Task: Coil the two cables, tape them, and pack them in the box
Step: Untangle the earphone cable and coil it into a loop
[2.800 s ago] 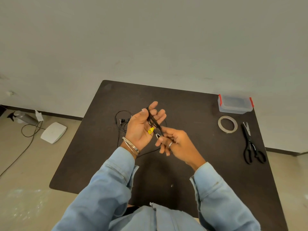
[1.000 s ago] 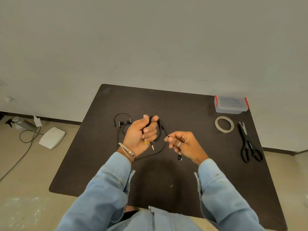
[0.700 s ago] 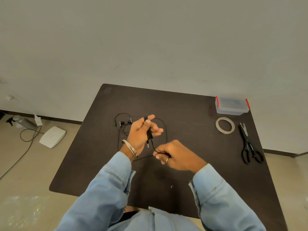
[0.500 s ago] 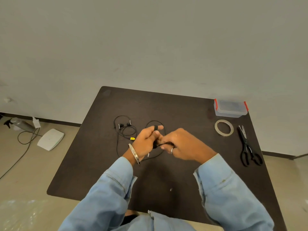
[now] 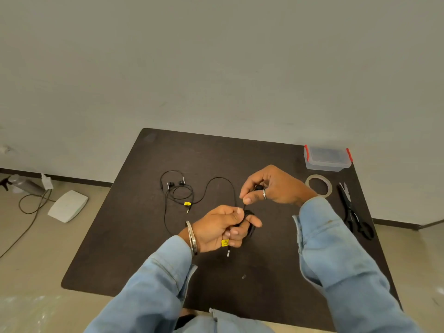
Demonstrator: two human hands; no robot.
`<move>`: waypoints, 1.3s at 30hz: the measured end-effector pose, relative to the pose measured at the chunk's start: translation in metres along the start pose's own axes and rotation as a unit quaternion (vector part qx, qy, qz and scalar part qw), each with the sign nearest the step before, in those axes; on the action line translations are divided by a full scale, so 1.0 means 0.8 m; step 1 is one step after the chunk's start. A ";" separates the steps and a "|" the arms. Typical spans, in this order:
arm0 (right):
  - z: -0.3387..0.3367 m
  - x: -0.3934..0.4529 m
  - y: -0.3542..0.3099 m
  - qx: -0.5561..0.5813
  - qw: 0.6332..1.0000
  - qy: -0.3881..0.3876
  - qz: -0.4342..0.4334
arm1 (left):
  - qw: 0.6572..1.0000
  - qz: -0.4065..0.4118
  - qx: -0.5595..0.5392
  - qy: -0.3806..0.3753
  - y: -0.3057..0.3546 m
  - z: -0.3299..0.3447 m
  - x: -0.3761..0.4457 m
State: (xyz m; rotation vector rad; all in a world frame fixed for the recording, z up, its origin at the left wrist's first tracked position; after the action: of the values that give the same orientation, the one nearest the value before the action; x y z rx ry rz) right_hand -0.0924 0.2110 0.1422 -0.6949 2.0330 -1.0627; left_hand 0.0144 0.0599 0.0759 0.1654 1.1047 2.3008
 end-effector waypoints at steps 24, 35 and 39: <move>0.087 -0.029 0.060 -0.041 0.954 0.291 0.058 | 0.910 -0.003 0.321 0.262 -0.020 -0.020 0.028; 0.093 -0.034 0.087 -0.170 0.948 0.236 0.126 | 0.693 -0.071 0.706 0.123 -0.024 -0.003 0.044; 0.089 -0.042 0.095 0.020 0.962 0.217 0.163 | 0.705 -0.028 0.685 0.182 -0.028 0.003 0.048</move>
State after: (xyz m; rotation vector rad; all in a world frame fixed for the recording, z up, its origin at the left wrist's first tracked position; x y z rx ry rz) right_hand -0.0251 0.2420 0.0610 -0.0927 2.3807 -1.1221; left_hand -0.0070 0.0932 0.0557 0.2131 2.7503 0.9628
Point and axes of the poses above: each hand's wrist, its own x-axis towards the middle knuckle, its own z-axis out of the palm, y = z × x, the point moved 1 cm from there along x, towards the middle knuckle, and after that the axes turned 9 degrees about z, right-handed, at the moved point
